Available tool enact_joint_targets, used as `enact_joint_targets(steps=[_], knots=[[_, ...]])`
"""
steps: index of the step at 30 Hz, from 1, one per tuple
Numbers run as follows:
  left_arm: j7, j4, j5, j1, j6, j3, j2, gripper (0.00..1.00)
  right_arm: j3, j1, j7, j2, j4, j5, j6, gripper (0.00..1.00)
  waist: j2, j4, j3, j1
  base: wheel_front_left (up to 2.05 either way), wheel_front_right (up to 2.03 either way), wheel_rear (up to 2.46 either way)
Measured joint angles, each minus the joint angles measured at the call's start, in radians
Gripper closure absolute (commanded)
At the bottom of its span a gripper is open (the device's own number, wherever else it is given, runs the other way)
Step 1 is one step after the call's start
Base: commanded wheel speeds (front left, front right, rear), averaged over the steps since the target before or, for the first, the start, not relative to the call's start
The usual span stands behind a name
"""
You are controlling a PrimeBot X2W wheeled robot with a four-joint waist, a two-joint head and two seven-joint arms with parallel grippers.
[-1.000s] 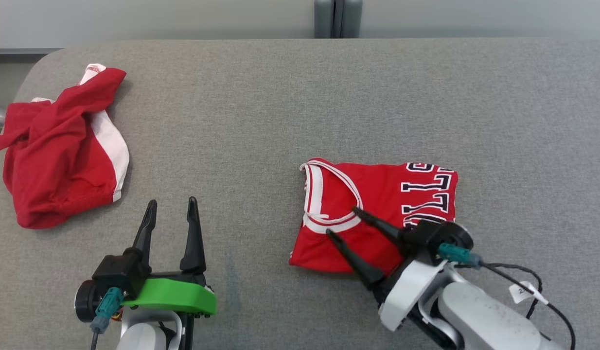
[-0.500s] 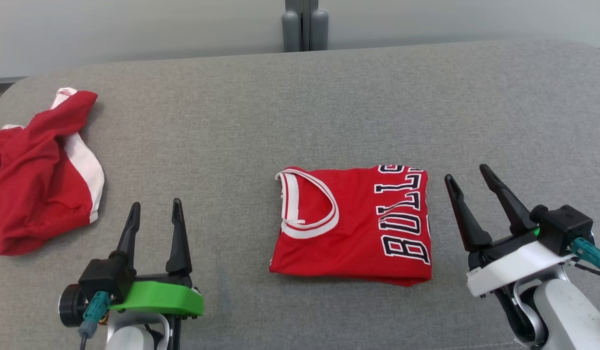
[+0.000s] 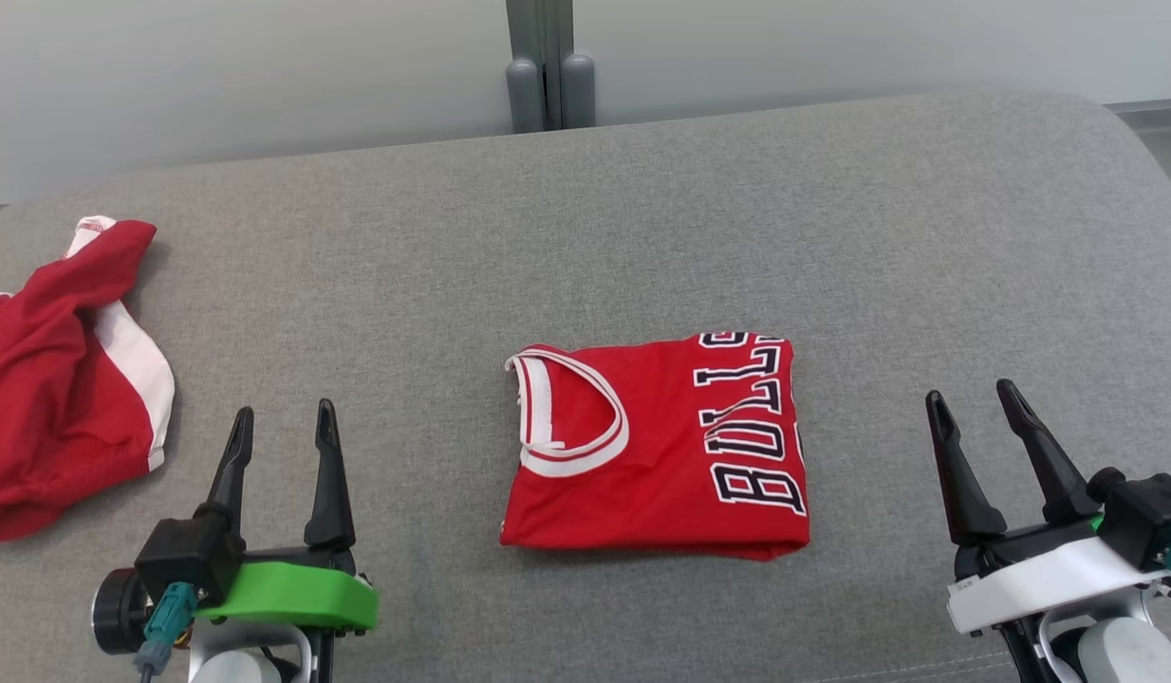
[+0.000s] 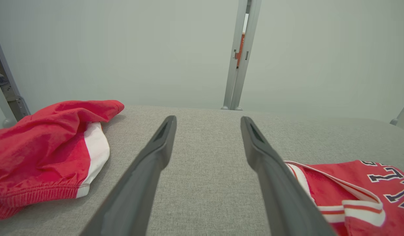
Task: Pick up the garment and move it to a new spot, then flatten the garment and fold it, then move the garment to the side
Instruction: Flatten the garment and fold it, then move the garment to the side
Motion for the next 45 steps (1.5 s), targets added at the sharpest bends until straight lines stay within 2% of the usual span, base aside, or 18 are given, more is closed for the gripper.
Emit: enact_joint_targets(steps=[20, 45], knots=[[0.0, 0.018, 0.066, 0.052, -0.025, 0.055, 0.004, 0.0, -0.05, 0.065, 0.008, 0.021, -0.013, -0.036, 0.0, 0.0, 0.0, 0.016, -0.047, 0.0, 0.0, 0.0, 0.0], [0.0, 0.03, 0.054, 0.063, -0.038, 0.046, 0.025, 0.0, -0.051, 0.078, 0.069, 0.026, -0.058, -0.053, 0.0, 0.0, 0.0, 0.037, -0.048, 0.0001, 0.0, 0.0, 0.0]])
